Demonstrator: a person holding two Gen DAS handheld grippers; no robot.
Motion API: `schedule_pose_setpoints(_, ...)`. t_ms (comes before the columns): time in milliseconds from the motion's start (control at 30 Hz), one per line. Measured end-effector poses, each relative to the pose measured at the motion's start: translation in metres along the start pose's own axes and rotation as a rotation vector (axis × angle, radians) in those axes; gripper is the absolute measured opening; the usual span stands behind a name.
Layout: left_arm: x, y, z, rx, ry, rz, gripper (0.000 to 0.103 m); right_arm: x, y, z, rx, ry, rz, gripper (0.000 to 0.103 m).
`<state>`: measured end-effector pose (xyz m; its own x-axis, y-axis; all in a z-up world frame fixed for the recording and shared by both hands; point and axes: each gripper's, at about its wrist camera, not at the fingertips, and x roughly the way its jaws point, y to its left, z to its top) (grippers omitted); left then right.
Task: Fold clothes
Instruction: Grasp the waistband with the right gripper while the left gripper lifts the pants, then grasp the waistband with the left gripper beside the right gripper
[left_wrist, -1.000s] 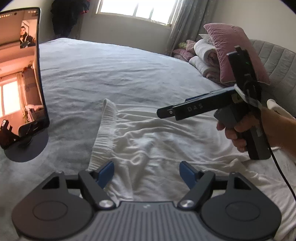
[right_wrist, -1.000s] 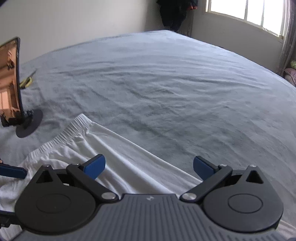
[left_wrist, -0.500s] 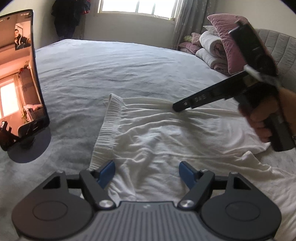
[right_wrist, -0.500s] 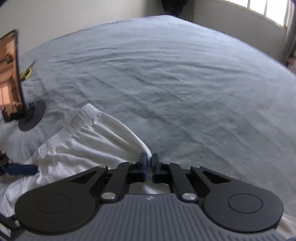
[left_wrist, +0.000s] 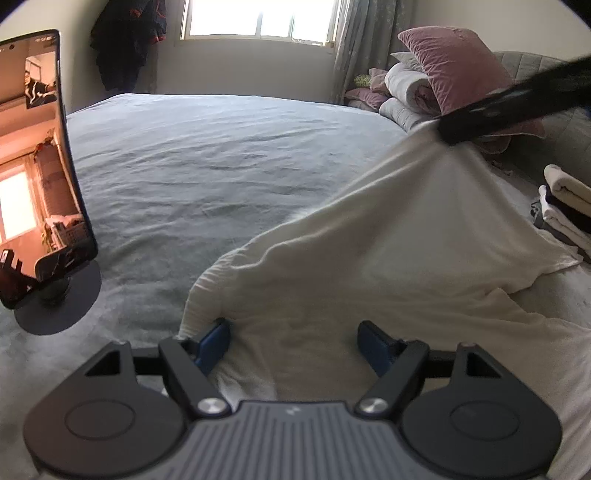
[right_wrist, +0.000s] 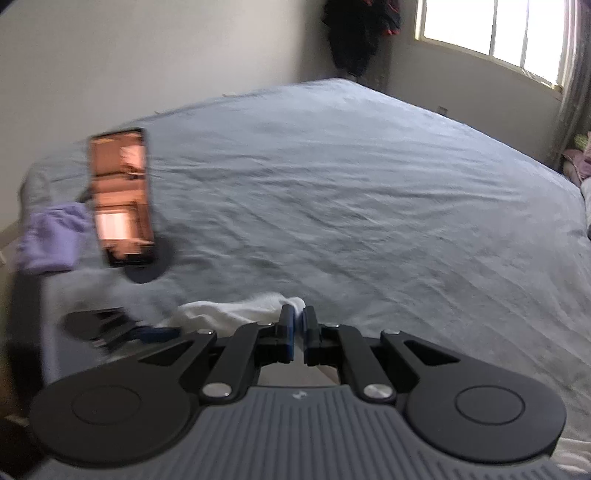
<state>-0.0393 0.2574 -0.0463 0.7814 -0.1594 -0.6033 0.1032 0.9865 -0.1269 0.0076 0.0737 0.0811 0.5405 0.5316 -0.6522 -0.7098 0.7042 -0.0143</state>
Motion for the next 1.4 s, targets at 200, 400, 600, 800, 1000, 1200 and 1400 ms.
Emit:
schedule_pose_setpoints(200,-0.006,0.010,-0.001,-0.047,-0.009,-0.049,0.078,-0.036,0.028,-0.033,0.017,-0.008,0.087,0.004)
schedule_pose_setpoints(400,-0.017,0.013,0.000,-0.022,0.041,-0.085,0.078,-0.036,0.044,-0.073,0.081,0.029,0.171,0.000)
schedule_pose_setpoints(600,-0.037,0.029,0.000,-0.082,0.063,-0.110,0.078,-0.008,0.041,-0.093,0.146,0.069,0.191,0.011)
schedule_pose_setpoints(800,-0.056,0.046,0.000,-0.154,0.079,-0.141,0.067,0.002,0.023,-0.088,0.205,0.024,0.169,0.042)
schedule_pose_setpoints(1000,-0.069,0.066,-0.003,-0.249,0.065,-0.220,0.044,0.030,0.000,-0.083,0.299,0.015,0.163,0.053)
schedule_pose_setpoints(1200,-0.069,0.071,-0.008,-0.261,0.067,-0.303,0.035,0.066,-0.023,-0.078,0.403,0.021,0.164,0.053)
schedule_pose_setpoints(1400,-0.051,0.065,-0.016,-0.194,0.148,-0.224,0.035,0.063,-0.017,-0.078,0.415,-0.055,0.223,0.028)
